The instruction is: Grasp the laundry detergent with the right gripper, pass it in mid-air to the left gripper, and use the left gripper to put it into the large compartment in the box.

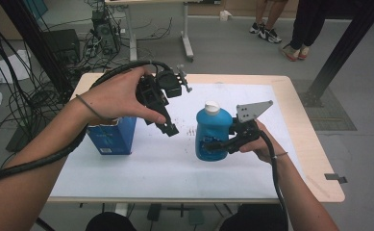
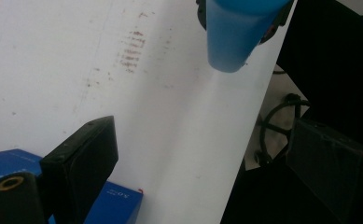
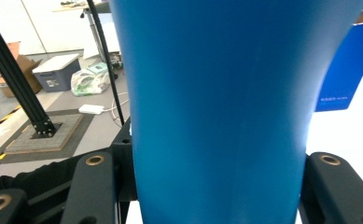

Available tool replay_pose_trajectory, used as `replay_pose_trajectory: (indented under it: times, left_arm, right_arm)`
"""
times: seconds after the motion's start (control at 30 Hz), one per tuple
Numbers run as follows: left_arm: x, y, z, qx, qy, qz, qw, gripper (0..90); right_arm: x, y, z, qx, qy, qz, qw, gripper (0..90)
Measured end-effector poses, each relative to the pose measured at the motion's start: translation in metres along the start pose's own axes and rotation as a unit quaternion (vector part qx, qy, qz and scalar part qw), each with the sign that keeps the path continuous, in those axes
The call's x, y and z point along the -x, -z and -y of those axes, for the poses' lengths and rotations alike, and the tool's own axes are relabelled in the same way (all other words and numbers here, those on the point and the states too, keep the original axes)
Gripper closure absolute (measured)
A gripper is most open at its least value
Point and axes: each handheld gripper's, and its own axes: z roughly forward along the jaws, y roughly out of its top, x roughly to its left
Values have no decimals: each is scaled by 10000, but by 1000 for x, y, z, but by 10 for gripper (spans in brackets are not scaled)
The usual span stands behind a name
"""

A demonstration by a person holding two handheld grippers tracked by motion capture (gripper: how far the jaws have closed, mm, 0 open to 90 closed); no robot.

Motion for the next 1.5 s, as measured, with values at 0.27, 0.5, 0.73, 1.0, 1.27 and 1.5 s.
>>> replay_pose_trajectory:
  times: [0.27,0.5,0.73,1.0,1.27,1.5]
  left_arm:
    - [6,-1,-7,50,-127,69,9999,93]
    - [8,-4,-13,133,-190,165,9996,96]
    - [11,-7,-17,185,-275,240,9992,97]
    - [16,-13,-22,131,-353,324,9988,100]
    - [20,-20,-29,79,-473,359,9982,101]
    - [24,-27,-36,62,-528,407,9978,103]
  right_arm:
    - [-3,-9,-4,-85,44,-167,9998,437]
    - [-4,-15,-7,-97,101,-245,9996,437]
    - [-6,-20,-10,-109,109,-315,9994,437]
    - [-8,-28,-12,-135,144,-383,9991,437]
    - [-9,-33,-12,-159,131,-439,9988,436]
    - [-10,-35,-13,-148,146,-460,9987,436]
